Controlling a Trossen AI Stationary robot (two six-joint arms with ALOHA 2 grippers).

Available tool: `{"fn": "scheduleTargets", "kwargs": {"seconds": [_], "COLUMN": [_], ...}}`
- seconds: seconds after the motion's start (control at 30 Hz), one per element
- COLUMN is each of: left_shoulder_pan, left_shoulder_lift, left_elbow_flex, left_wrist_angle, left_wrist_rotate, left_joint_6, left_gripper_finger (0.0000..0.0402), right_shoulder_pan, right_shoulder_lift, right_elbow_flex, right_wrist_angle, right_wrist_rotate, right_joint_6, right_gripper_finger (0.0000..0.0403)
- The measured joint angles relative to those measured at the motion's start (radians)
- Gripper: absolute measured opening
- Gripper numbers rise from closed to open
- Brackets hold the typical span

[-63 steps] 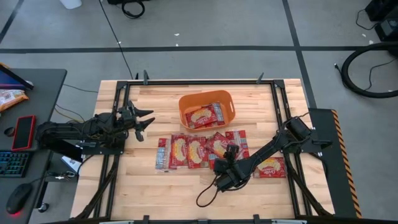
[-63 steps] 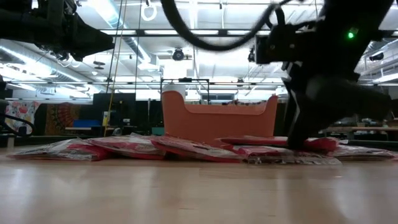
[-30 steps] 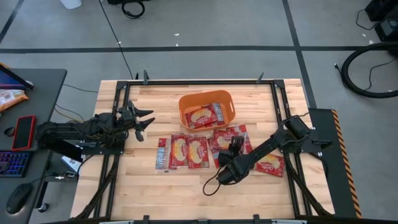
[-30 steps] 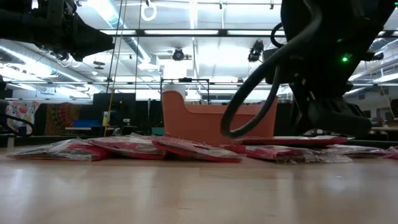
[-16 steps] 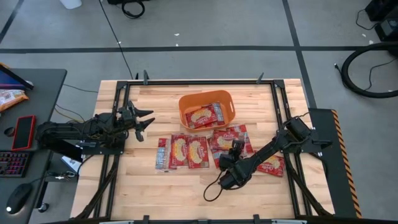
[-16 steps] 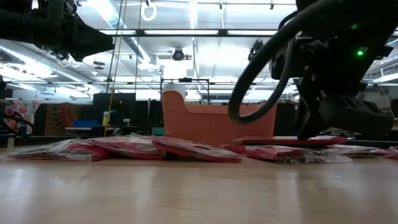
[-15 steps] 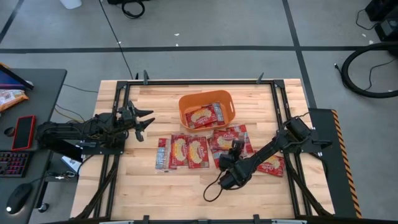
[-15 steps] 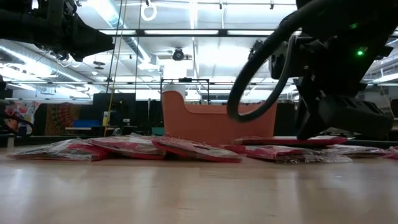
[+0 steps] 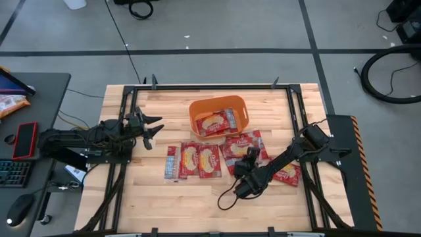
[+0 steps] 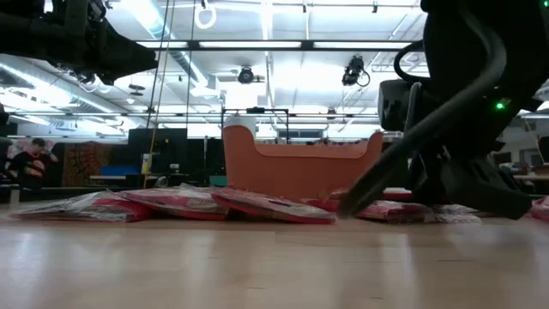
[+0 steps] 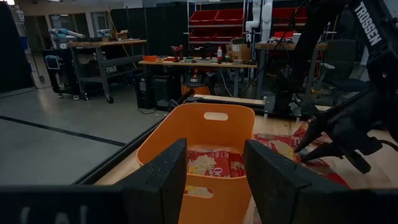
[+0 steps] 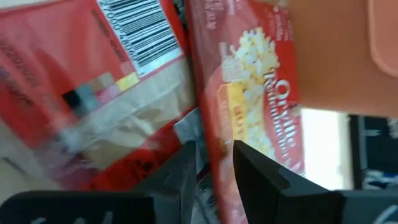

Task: Sort popcorn bags into baskets
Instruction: Put the red popcorn bag into the orange bin

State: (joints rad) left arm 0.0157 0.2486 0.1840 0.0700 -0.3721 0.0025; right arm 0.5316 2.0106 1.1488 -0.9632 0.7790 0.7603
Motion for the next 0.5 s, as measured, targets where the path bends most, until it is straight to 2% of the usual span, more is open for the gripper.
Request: {"fn": "scheduleTargets", "kwargs": {"seconds": [0.2, 0.4, 0.5], "left_shoulder_pan": [0.0, 0.0, 0.0], "left_shoulder_lift": [0.0, 0.0, 0.0], "left_elbow_flex": [0.0, 0.0, 0.0], "left_wrist_angle": [0.0, 0.0, 0.0], "left_wrist_rotate": [0.0, 0.0, 0.0], "left_joint_6": [0.0, 0.0, 0.001], "left_gripper_finger": [0.0164, 0.0164, 0.0164], "right_shoulder_pan": [-0.025, -0.065, -0.069], "right_shoulder_lift": [0.0, 0.0, 0.001], "right_elbow_flex": [0.0, 0.0, 0.0], "right_wrist_angle": [-0.01, 0.016, 0.036], "right_wrist_rotate": [0.097, 0.064, 0.088], "right_joint_6": [-0.074, -0.124, -0.153], "right_gripper_finger": [0.0111, 0.0111, 0.0111]}}
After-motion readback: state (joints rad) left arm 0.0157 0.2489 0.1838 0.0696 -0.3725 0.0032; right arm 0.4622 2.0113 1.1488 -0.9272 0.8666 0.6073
